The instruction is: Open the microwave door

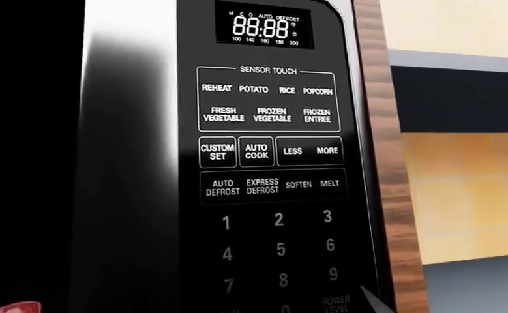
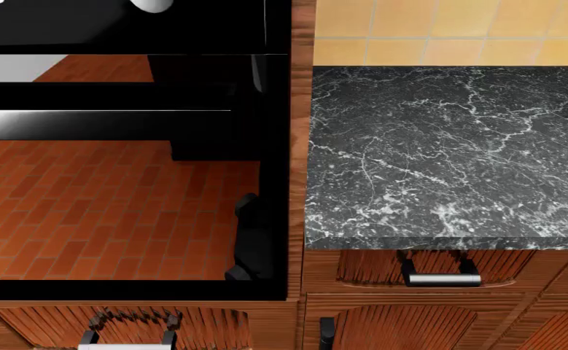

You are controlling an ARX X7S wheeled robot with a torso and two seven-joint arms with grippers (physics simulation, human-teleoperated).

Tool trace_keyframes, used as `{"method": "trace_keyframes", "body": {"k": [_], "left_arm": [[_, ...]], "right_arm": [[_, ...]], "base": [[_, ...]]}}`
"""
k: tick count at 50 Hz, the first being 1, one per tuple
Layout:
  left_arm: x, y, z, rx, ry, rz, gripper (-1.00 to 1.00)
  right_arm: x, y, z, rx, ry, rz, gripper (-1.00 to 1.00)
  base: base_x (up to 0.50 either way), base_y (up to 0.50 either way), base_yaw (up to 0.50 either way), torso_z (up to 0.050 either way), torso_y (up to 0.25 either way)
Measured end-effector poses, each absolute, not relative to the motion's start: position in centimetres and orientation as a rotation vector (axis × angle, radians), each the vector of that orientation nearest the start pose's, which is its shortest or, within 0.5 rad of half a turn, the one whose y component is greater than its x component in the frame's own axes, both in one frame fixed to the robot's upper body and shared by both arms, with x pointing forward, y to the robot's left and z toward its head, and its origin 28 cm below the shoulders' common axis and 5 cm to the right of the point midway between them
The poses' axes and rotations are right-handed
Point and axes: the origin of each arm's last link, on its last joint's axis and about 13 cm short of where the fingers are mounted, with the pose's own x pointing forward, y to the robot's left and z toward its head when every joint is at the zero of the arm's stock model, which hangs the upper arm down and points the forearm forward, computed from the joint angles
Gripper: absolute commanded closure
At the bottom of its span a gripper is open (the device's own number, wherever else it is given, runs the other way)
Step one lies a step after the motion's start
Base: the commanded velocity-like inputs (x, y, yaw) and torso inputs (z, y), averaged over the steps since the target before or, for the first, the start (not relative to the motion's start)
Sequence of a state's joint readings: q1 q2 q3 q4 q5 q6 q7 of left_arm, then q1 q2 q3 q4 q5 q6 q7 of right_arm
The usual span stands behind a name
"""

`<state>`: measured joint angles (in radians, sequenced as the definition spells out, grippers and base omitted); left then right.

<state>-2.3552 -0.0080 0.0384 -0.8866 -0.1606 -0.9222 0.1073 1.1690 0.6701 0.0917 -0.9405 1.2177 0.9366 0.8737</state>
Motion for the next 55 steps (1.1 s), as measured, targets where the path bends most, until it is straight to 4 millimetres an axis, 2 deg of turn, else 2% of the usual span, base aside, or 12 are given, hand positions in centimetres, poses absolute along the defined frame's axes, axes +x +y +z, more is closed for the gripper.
{"method": "trace_keyframes", "body": {"k": [25, 55], "left_arm": [[22.1, 21.3, 60.5, -0.018, -0.593, -0.281, -1.00], [15.2, 22.1, 57.6, 0.002, -0.697, -0.324, -1.00]], "right_arm": [[16.7, -12.8, 35.4, -0.004, -0.909, -0.032, -1.00], [16.9, -12.8, 35.4, -0.003, -0.907, -0.026, -1.00]], "base": [[0.00, 0.00, 0.00, 0.000, 0.000], [0.00, 0.00, 0.00, 0.000, 0.000]]}}
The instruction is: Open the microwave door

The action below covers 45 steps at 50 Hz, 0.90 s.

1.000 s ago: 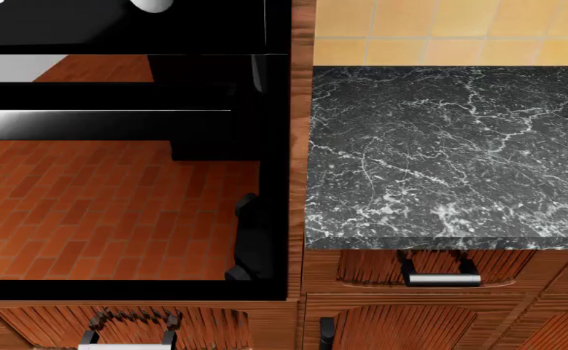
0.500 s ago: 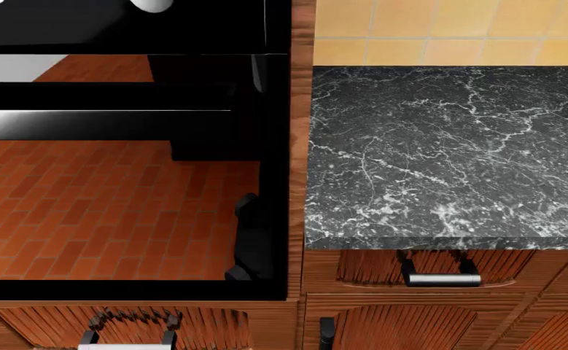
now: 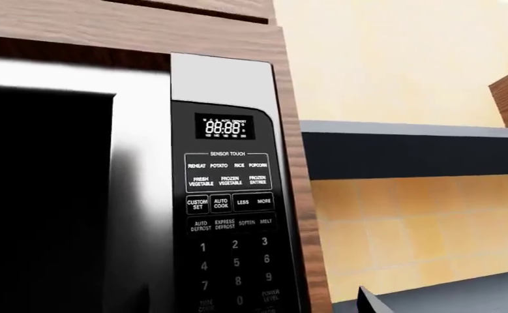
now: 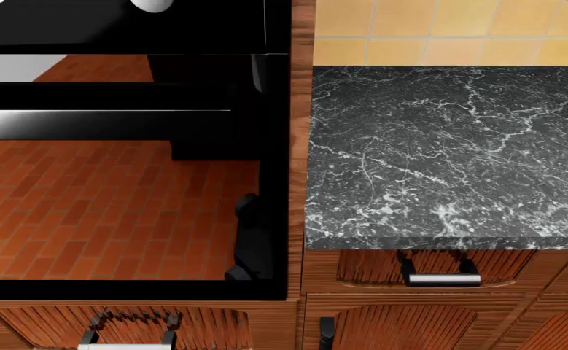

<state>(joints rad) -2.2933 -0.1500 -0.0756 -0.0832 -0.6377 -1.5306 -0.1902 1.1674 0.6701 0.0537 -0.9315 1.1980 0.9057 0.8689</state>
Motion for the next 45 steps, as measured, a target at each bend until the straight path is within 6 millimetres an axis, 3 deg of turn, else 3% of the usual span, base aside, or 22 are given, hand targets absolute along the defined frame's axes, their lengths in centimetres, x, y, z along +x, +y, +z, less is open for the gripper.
{"method": "trace_keyframes", "body": {"k": [24, 36, 45], "left_arm": [[10.9, 22.3, 56.4, 0.021, -0.772, -0.355, -1.00], [11.0, 20.7, 55.9, 0.025, -0.755, -0.419, -1.00], [12.3, 19.5, 55.7, 0.015, -0.711, -0.444, -1.00]], "right_arm": [[16.9, -12.7, 35.3, -0.006, -0.905, -0.024, -1.00], [16.8, -12.7, 35.4, -0.007, -0.907, -0.024, -1.00], [16.7, -12.8, 35.5, -0.006, -0.909, -0.026, -1.00]], "base": [[0.00, 0.00, 0.00, 0.000, 0.000], [0.00, 0.00, 0.00, 0.000, 0.000], [0.00, 0.00, 0.00, 0.000, 0.000]]}}
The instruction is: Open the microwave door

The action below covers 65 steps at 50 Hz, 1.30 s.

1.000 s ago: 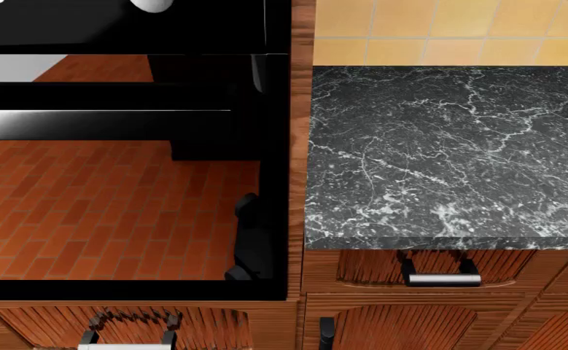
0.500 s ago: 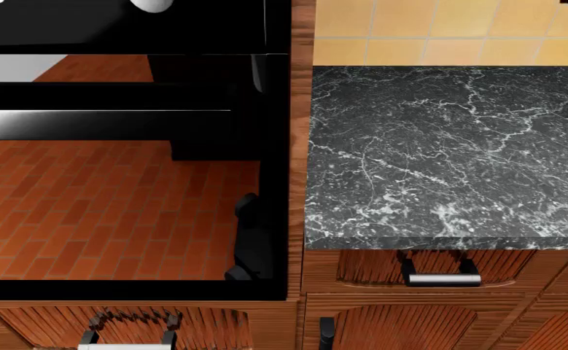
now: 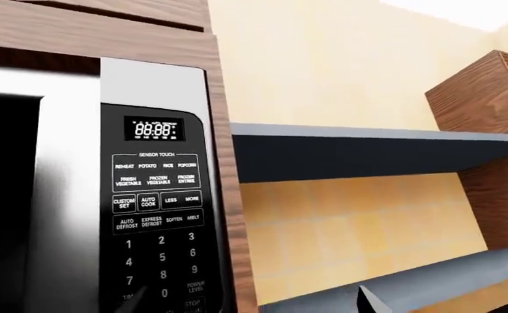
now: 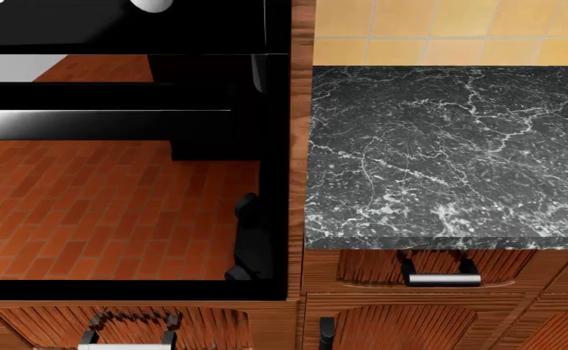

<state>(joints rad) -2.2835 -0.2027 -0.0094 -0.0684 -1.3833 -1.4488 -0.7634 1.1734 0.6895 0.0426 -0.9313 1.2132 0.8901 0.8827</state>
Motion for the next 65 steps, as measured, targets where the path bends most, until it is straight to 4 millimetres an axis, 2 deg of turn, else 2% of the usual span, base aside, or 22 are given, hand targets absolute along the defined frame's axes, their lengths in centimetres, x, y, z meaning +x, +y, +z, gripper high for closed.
{"method": "trace_keyframes", "body": {"k": [11, 19, 27, 34, 48, 65], "left_arm": [[15.2, 18.2, 56.1, -0.020, -0.655, -0.424, -1.00], [18.5, 17.5, 56.7, -0.062, -0.619, -0.368, -1.00], [21.6, 17.6, 57.3, -0.086, -0.609, -0.269, -1.00], [23.2, 18.1, 57.6, -0.093, -0.626, -0.171, -1.00], [24.3, 19.8, 57.7, -0.096, -0.691, 0.011, -1.00], [23.7, 22.7, 57.1, -0.114, -0.736, 0.160, -1.00]], "right_arm": [[16.7, -12.9, 35.5, -0.006, -0.910, -0.028, -1.00], [16.6, -13.0, 35.4, -0.006, -0.910, -0.030, -1.00], [16.5, -13.0, 35.4, -0.006, -0.911, -0.030, -1.00], [16.5, -12.9, 35.4, -0.007, -0.911, -0.028, -1.00], [16.6, -12.8, 35.5, -0.008, -0.912, -0.023, -1.00], [16.6, -12.6, 35.5, -0.005, -0.911, -0.015, -1.00]], "base": [[0.00, 0.00, 0.00, 0.000, 0.000], [0.00, 0.00, 0.00, 0.000, 0.000], [0.00, 0.00, 0.00, 0.000, 0.000], [0.00, 0.00, 0.00, 0.000, 0.000], [0.00, 0.00, 0.00, 0.000, 0.000], [0.00, 0.00, 0.00, 0.000, 0.000]]}}
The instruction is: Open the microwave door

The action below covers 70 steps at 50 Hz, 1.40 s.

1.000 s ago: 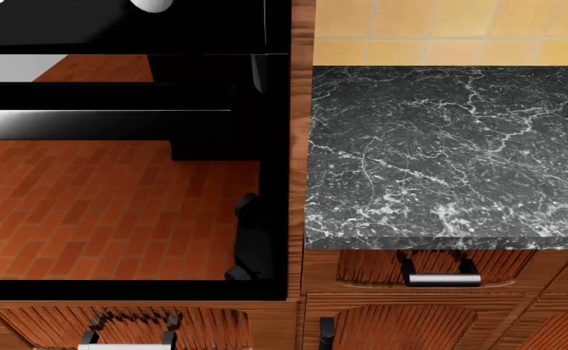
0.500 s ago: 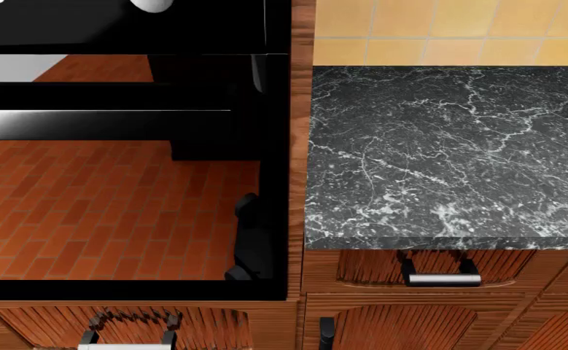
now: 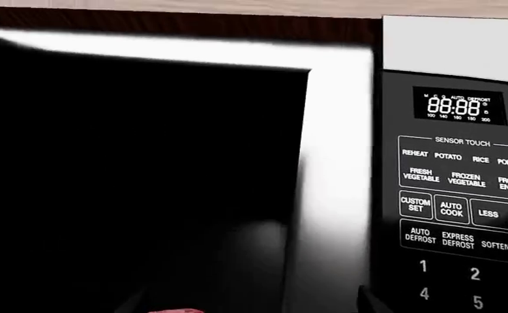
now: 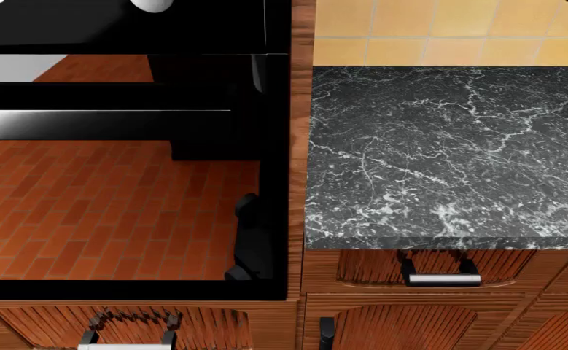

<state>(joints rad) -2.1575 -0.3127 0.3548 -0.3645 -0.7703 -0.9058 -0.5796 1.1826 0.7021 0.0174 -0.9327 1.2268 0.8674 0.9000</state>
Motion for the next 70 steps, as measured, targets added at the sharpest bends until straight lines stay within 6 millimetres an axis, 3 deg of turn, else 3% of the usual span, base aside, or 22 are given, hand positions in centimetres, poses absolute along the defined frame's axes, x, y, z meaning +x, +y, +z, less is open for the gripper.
{"method": "trace_keyframes", "body": {"k": [31, 58, 70], "left_arm": [[21.3, 29.2, 55.8, -0.125, -0.752, 0.410, -1.00], [21.8, 35.6, 53.5, -0.092, -0.667, 0.698, -1.00], [20.9, 38.4, 52.8, -0.072, -0.640, 0.813, -1.00]], "right_arm": [[16.8, -12.2, 35.5, -0.007, -0.911, 0.003, -1.00], [16.7, -12.1, 35.7, -0.013, -0.913, 0.009, -1.00], [16.8, -12.0, 35.8, -0.017, -0.915, 0.012, -1.00]], "base": [[0.00, 0.00, 0.00, 0.000, 0.000], [0.00, 0.00, 0.00, 0.000, 0.000], [0.00, 0.00, 0.00, 0.000, 0.000]]}}
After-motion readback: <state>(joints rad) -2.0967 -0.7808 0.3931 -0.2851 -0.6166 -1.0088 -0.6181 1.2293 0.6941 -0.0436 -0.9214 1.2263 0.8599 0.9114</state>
